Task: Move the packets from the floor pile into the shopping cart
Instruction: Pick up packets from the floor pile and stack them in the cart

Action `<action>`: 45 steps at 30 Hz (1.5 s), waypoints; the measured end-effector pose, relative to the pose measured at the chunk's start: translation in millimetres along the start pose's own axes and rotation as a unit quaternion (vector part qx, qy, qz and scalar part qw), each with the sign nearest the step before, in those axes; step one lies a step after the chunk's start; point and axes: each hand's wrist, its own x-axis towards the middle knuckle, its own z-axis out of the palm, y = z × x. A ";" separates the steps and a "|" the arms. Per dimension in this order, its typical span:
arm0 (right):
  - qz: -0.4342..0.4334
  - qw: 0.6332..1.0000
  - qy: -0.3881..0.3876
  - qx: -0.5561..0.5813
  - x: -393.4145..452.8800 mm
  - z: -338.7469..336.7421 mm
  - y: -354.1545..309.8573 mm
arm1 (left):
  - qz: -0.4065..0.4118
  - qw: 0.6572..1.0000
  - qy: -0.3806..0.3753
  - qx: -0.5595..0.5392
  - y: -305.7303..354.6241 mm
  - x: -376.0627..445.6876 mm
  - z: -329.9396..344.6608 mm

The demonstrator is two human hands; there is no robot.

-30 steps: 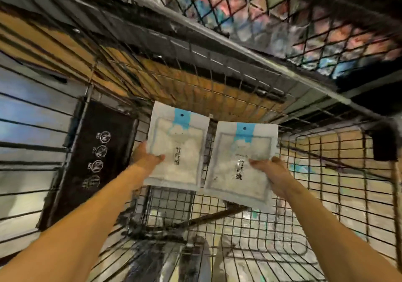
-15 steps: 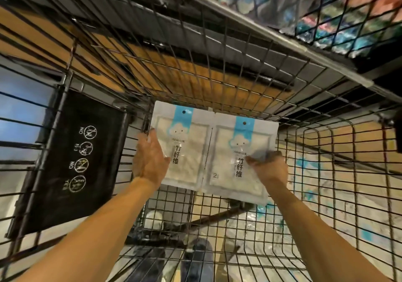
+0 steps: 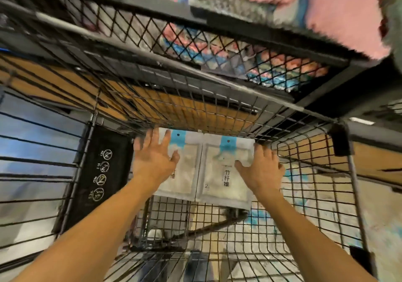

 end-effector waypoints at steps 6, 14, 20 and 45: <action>-0.046 0.998 0.042 0.012 -31.0 -135.7 -7.6 | 0.041 0.998 0.044 0.017 10.3 -12.3 -158.1; -0.084 0.986 0.136 0.052 -94.0 -323.4 -8.9 | 0.098 0.984 0.148 0.031 47.3 -58.7 -360.3; -0.077 0.973 0.199 0.083 -150.0 -450.3 3.8 | 0.132 0.966 0.216 0.044 84.5 -108.7 -479.2; 0.346 0.876 0.313 0.126 -468.1 -485.0 200.8 | 0.531 0.830 0.166 -0.049 276.7 -300.1 -528.9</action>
